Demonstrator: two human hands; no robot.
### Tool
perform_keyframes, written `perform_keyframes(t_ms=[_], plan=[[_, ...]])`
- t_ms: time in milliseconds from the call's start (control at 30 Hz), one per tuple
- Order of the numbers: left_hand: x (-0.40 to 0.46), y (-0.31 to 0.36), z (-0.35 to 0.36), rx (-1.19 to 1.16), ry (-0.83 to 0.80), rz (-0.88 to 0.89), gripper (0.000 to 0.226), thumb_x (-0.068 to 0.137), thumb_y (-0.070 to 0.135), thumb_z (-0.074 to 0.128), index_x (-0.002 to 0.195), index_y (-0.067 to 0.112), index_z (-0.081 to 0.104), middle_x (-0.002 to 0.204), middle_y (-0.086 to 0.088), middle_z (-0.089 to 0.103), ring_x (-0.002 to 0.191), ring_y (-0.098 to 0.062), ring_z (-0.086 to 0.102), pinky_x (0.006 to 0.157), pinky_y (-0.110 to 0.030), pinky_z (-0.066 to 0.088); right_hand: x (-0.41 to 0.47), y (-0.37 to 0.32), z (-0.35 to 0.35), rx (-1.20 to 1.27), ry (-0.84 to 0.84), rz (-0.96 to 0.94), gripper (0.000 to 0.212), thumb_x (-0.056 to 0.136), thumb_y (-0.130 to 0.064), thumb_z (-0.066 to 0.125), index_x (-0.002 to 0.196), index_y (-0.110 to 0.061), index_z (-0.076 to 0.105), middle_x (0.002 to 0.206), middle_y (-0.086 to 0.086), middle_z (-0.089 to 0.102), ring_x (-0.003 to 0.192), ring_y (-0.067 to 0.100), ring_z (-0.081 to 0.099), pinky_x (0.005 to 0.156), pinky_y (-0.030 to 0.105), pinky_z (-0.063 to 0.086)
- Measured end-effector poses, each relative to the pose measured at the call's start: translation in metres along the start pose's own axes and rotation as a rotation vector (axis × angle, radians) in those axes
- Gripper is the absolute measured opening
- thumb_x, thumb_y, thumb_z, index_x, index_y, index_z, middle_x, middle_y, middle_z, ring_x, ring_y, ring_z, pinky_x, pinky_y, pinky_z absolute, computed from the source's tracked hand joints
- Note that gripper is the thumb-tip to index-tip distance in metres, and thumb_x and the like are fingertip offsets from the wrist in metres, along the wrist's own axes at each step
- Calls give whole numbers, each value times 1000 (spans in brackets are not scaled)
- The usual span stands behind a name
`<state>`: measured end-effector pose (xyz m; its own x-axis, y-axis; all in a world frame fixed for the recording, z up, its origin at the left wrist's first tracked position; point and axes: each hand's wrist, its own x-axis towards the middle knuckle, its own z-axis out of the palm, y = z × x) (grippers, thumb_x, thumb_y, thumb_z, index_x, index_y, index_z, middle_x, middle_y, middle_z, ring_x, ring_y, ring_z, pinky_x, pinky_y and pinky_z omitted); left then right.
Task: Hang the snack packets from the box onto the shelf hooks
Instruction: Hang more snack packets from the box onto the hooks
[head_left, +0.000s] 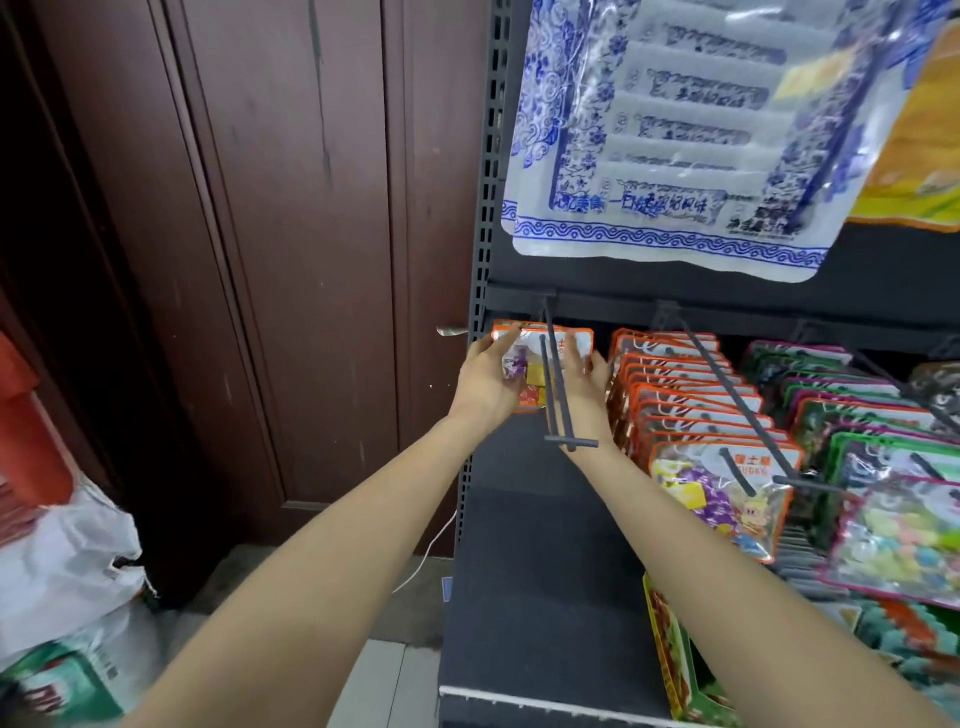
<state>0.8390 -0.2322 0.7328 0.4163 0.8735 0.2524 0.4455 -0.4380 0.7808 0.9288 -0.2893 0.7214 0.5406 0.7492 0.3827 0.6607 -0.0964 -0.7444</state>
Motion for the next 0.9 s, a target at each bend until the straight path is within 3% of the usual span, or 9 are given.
perform_keyframes(t_ms=[67, 133, 200, 267, 367, 433, 533, 800, 900], plan=[[-7, 2, -2, 9, 35, 4, 58, 92, 6, 53, 144, 22, 36, 148, -11, 29, 133, -25, 38, 95, -11, 31, 2, 7, -1, -33, 3, 26, 57, 98, -31, 46, 147, -13, 22, 145, 7, 34, 127, 21, 41, 104, 33, 31], [-19, 4, -4, 42, 116, 21, 51, 90, 10, 56, 139, 18, 42, 140, -14, 36, 122, -29, 47, 97, -26, 39, -1, 14, -3, -152, -110, -3, 58, 94, -27, 48, 142, -2, 30, 143, 26, 31, 139, 38, 23, 115, 43, 19], [-33, 8, -7, 99, 169, 33, 45, 90, 14, 58, 133, 17, 47, 132, -12, 43, 112, -29, 52, 86, -33, 45, -13, 12, -8, -153, -210, 58, 36, 96, -21, 44, 127, -3, 42, 122, 26, 44, 137, 39, 27, 114, 39, 23], [-50, 12, -12, 166, 176, 58, 37, 91, 19, 56, 127, 17, 51, 123, -9, 51, 105, -26, 55, 73, -32, 44, -28, 3, -16, -73, -130, -2, 43, 93, 0, 45, 136, -5, 41, 131, 18, 42, 133, 32, 34, 108, 32, 29], [-92, 17, -16, 138, 140, 86, 23, 91, 20, 54, 114, 18, 60, 107, -2, 66, 93, -19, 62, 70, -29, 48, -71, -8, -38, -12, -105, -85, 43, 91, 0, 45, 132, -14, 48, 121, 8, 55, 112, 22, 54, 92, 31, 44], [-129, 21, -14, 127, 89, 97, 20, 91, 21, 53, 108, 20, 64, 100, 3, 70, 90, -16, 64, 74, -29, 51, -113, -6, -57, 1, -142, -79, 32, 91, 0, 45, 119, -13, 54, 112, 3, 61, 103, 15, 58, 85, 26, 46], [-183, 29, 1, 132, -30, 147, 17, 89, 24, 56, 100, 23, 67, 94, 3, 72, 91, -18, 67, 78, -36, 53, -175, 8, -93, -46, -141, -51, 27, 88, 2, 48, 108, -12, 61, 105, 3, 66, 98, 15, 61, 89, 31, 48], [-307, 83, 102, 89, -409, 162, 20, 91, 25, 54, 103, 20, 68, 102, -2, 71, 95, -21, 64, 78, -32, 52, -310, 95, -205, -377, -205, 238, 23, 95, -10, 46, 108, -14, 65, 98, 6, 69, 87, 23, 64, 76, 38, 53], [-348, 107, 158, 75, -580, 189, 21, 94, 20, 51, 109, 15, 65, 106, -6, 69, 94, -20, 64, 78, -35, 55, -360, 144, -250, -452, -216, 379, 24, 94, -9, 46, 108, -12, 66, 102, 8, 68, 91, 27, 64, 74, 33, 49]])
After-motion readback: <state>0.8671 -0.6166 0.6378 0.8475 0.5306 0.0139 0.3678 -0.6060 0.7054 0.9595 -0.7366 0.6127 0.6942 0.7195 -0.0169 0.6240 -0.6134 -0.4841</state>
